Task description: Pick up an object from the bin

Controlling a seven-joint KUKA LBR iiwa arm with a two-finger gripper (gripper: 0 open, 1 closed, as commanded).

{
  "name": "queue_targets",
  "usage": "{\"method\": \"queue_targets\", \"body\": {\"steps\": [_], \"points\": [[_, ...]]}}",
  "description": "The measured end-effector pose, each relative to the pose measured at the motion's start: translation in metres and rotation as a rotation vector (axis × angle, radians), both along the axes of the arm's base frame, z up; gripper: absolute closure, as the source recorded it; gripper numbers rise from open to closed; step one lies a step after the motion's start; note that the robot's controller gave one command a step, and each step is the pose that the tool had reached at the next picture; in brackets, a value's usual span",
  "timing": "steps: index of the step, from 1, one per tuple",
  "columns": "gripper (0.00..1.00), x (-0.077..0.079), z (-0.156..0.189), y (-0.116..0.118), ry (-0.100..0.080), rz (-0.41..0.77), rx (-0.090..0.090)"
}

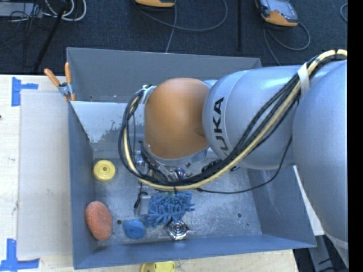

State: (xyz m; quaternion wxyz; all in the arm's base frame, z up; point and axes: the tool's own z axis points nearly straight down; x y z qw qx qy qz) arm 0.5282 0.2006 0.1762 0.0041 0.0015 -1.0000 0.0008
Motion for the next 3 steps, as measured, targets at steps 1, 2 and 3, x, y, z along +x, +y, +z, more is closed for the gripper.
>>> {"method": "queue_targets", "body": {"steps": [1, 2, 3], "points": [[0.0, 0.002, 0.005, -0.001, -0.007, -0.004, 0.001], [1.0, -0.033, -0.061, -0.049, -0.005, -0.068, 0.001], [1.0, -0.033, -0.061, -0.049, -0.005, -0.069, 0.001]]}}
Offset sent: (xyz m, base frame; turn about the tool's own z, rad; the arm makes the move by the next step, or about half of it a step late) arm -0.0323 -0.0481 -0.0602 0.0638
